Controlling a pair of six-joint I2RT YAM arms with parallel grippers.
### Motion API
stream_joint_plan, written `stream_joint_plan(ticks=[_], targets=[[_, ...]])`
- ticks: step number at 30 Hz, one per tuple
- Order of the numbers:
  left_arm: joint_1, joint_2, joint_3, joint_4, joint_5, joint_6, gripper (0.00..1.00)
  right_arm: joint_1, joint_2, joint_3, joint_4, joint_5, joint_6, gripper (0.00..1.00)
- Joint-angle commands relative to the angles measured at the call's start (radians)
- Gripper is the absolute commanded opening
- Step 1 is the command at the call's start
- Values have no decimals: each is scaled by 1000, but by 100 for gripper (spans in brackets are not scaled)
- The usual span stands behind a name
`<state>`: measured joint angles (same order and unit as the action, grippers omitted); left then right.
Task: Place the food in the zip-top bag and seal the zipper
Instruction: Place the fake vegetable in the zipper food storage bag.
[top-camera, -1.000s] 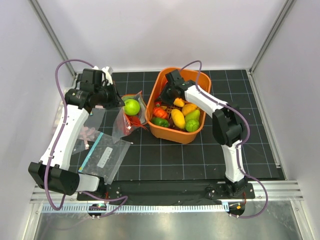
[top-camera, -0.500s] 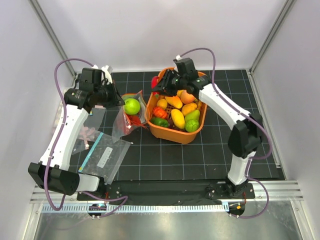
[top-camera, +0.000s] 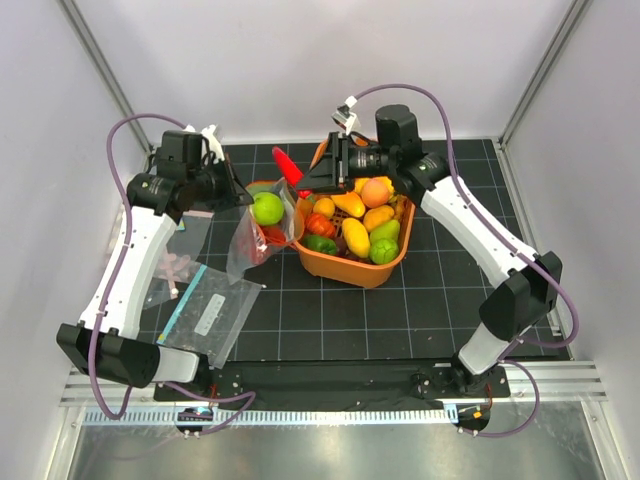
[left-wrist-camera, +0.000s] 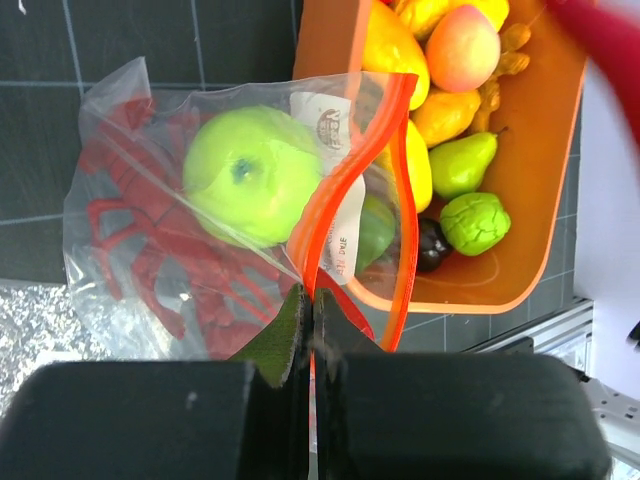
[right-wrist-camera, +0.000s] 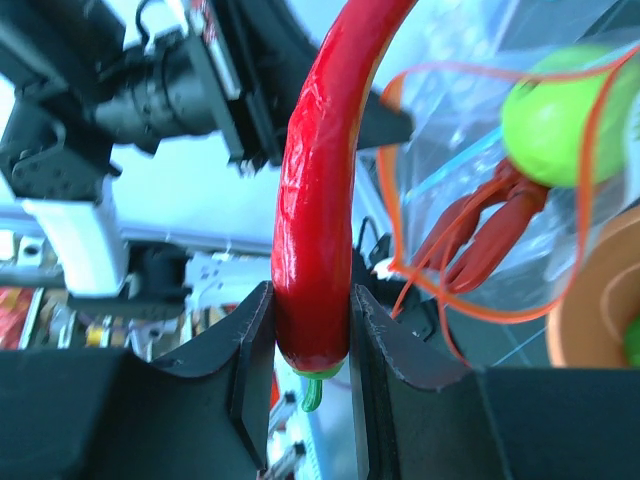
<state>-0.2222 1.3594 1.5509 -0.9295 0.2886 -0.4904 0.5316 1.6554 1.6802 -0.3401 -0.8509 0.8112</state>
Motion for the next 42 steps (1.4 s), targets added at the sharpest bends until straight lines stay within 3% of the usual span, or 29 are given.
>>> stream_joint_plan(ticks=[1,11,28,35,42], targets=[[-3,0,72,80,52,-19,0,13,-45,-7,33,-154,19,14],[-3,-8,71,87,58,-36,0,44,-120,-106,1,-304,48,13],[-39,-128,43,212,233,-14,0,99,-20,-113,-80,-290,-7,11],[-65,-201,-40,169,136,12,0,96,-48,-103,-91,-290,-15,11],[-72,-220,-51,207,253,1,0,97,-16,-77,-131,-266,-12,9]])
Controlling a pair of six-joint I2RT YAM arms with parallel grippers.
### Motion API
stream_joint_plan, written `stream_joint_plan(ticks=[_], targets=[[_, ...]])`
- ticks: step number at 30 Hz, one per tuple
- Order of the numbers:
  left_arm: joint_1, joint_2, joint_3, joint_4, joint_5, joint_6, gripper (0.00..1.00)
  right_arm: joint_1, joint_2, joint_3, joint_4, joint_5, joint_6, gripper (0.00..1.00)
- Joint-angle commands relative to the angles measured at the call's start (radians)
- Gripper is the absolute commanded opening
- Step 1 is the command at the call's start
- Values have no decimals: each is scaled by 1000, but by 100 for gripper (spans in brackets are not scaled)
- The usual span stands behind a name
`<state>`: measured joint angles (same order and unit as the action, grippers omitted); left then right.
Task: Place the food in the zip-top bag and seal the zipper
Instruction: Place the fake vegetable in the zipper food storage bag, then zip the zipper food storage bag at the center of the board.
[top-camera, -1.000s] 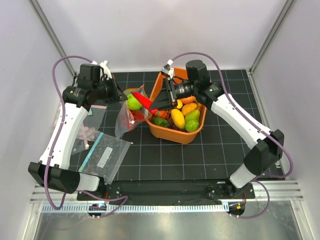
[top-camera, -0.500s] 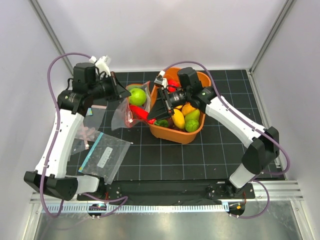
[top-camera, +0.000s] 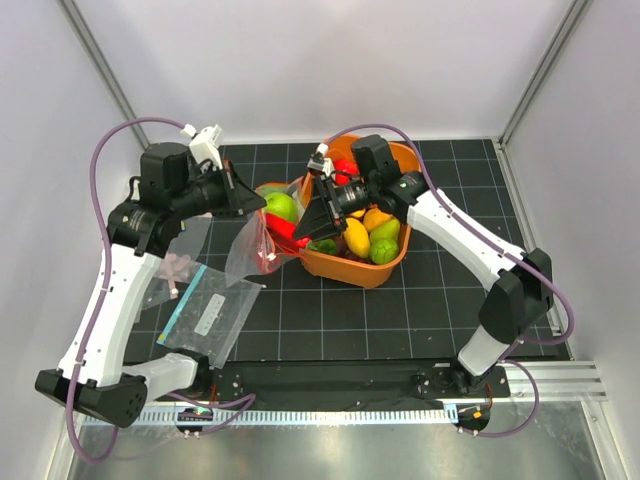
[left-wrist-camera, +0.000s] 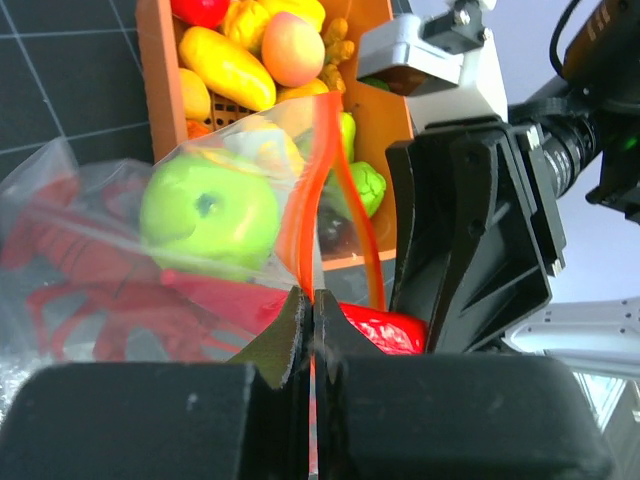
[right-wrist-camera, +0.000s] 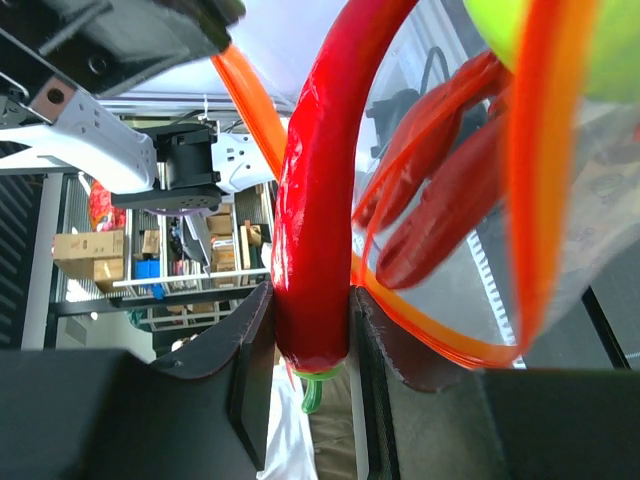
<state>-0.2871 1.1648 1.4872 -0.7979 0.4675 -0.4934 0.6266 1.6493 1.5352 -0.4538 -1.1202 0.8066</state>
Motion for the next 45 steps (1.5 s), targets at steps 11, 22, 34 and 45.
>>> stream_joint_plan(ticks=[11,22,34,45], targets=[[-58,-19,1,141,105,-21,0,77,118,198,-114,148,14,11],[-63,-10,-18,129,48,-19,0,93,106,247,-218,223,-44,73],[-63,2,-73,126,-53,-42,0,21,40,396,-559,552,-285,70],[-63,18,-56,128,-61,-39,0,-27,4,330,-614,706,-322,61]])
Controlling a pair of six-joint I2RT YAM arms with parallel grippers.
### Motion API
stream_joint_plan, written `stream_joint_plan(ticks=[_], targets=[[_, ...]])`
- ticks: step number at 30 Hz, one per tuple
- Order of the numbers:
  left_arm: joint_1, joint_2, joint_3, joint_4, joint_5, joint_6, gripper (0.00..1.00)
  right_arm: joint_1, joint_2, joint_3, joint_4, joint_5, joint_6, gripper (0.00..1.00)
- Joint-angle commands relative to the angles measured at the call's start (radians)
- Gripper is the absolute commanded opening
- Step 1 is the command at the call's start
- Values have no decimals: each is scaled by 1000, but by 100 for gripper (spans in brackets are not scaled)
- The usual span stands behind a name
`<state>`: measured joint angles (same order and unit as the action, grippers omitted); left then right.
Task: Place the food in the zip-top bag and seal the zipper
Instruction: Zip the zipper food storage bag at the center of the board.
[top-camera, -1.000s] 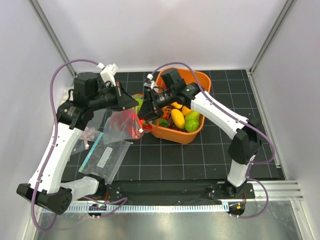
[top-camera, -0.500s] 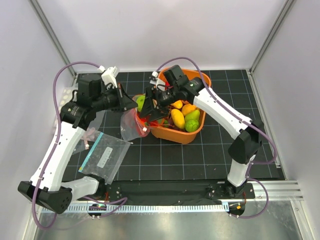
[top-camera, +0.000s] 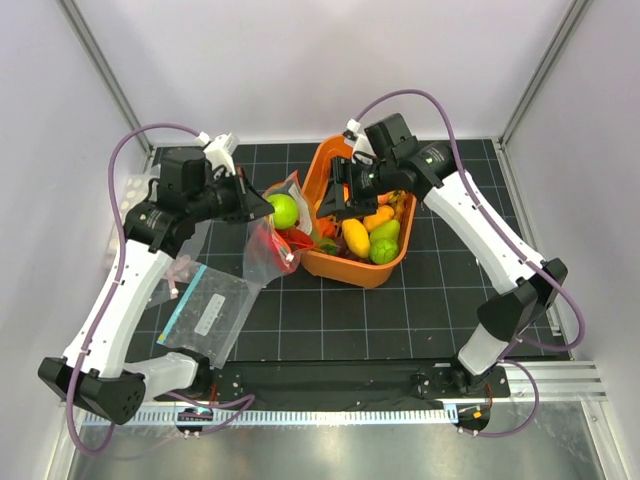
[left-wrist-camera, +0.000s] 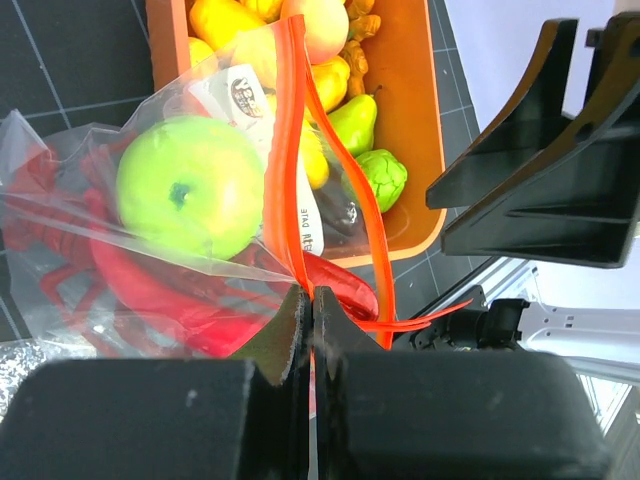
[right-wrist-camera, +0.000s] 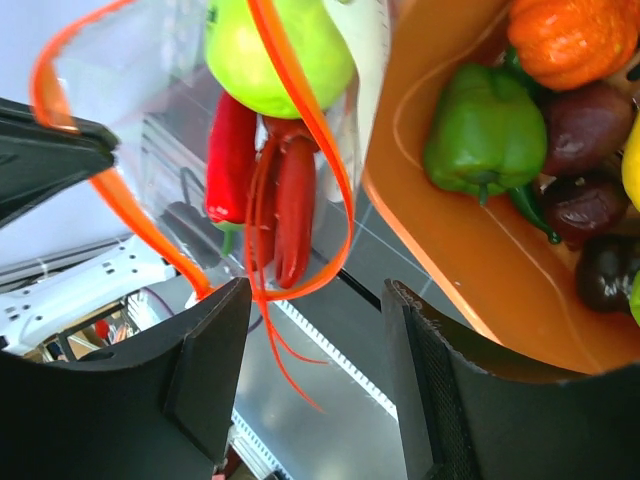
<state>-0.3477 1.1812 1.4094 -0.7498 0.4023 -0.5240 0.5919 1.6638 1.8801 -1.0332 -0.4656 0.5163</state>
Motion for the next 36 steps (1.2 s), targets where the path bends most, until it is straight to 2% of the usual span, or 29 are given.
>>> stream_joint_plan(ticks=[1,10,12,14,17,18,19,20,21,23,26,27,29,32,33,36], targets=[[-2,3,23,79,4,-8,0,8,-10,-25,-16,48,-29,62],[-2,9,31,75,4,-8,0,25,43,-61,73,-13,10,61],[-2,11,28,73,4,-8,0,37,60,-61,79,-13,13,57],[-2,5,20,69,3,-7,0,46,83,-56,91,-11,14,51],[-2,-3,5,55,-8,-4,1,74,118,-39,99,4,17,36],[-2,-5,-13,50,-8,-4,2,78,125,-29,102,8,16,25],[-2,-3,-21,47,-10,-4,3,85,134,-26,105,8,22,19],[-2,-3,-29,44,-8,-5,4,89,148,-18,110,8,25,7],[-2,-2,-50,44,-8,-10,6,91,155,-16,116,10,28,2],[-2,4,-67,44,-2,-16,8,91,174,-9,127,15,40,1],[-1,18,-98,46,18,-33,16,91,201,13,142,10,47,1],[-2,21,-105,47,23,-39,26,89,209,20,145,8,47,1],[-2,26,-116,41,30,-48,40,91,224,34,151,12,57,1],[-2,5,-119,30,6,-47,51,89,255,45,154,25,67,1],[-2,-18,-122,32,3,-42,59,88,267,45,159,25,77,1],[-2,-60,-145,35,15,-25,62,83,289,39,200,10,123,1]])
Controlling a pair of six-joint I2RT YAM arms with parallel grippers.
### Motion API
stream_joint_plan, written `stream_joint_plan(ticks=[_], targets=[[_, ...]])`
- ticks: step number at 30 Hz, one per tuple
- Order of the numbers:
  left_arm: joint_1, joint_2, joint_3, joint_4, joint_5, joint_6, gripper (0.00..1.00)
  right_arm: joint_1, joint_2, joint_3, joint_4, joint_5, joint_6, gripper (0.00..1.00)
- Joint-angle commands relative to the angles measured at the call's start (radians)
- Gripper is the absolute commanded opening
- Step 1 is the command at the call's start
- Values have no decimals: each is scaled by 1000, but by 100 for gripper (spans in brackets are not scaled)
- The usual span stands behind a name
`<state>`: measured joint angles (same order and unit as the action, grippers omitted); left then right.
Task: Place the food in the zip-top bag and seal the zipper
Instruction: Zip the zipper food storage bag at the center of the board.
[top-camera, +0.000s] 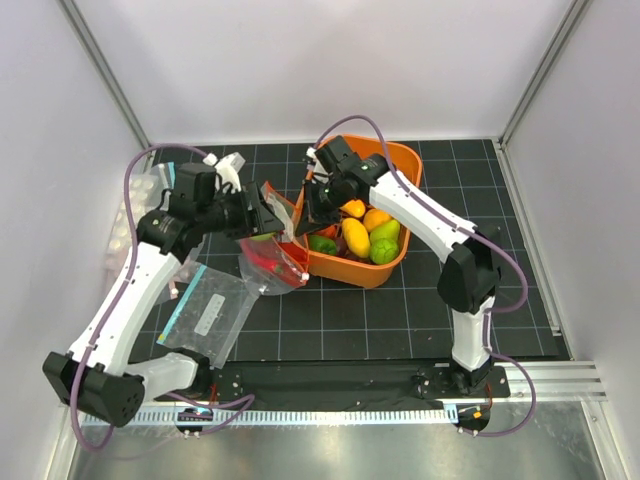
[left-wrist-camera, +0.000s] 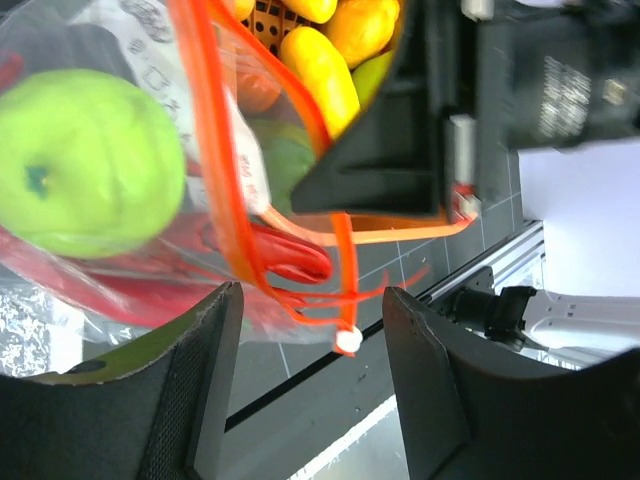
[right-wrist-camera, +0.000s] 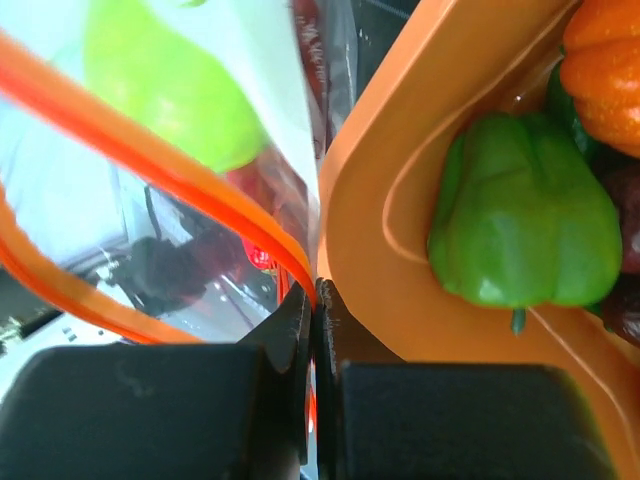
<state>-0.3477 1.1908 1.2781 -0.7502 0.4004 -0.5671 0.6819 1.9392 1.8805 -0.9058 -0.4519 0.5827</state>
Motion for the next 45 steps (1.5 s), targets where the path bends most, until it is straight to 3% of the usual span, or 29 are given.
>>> stream_joint_plan(ticks=[1,7,10,17,24,27,28,29,30,35,38,39,42,45], targets=[[-2,-80,-23,34,18,19,62,-8,20,43,83,-10,68,1],[-2,-155,-88,41,-20,9,63,-15,87,127,55,-7,65,1],[-2,-166,-65,17,-139,0,62,-18,99,170,25,-2,17,1],[0,-48,29,-81,-290,12,61,-16,90,175,42,-7,-40,1],[0,87,84,0,-258,10,58,-13,66,186,59,-8,-76,1],[0,153,119,20,-218,6,37,-4,57,196,62,-18,-95,1],[0,168,144,26,-206,0,20,-1,55,201,67,-21,-102,1],[0,185,156,31,-180,-1,14,11,53,206,67,-30,-109,1],[0,208,170,37,-169,-2,0,18,53,215,67,-33,-127,1],[0,233,224,51,-156,-16,0,41,52,230,61,-16,-156,1],[0,221,207,60,-134,-30,19,41,49,235,64,-8,-156,1],[0,217,199,69,-127,-30,30,41,47,238,65,-8,-158,1],[0,191,149,109,-126,-39,44,41,41,232,80,-10,-159,1],[0,173,104,149,-123,-66,52,41,38,227,90,-8,-162,1]])
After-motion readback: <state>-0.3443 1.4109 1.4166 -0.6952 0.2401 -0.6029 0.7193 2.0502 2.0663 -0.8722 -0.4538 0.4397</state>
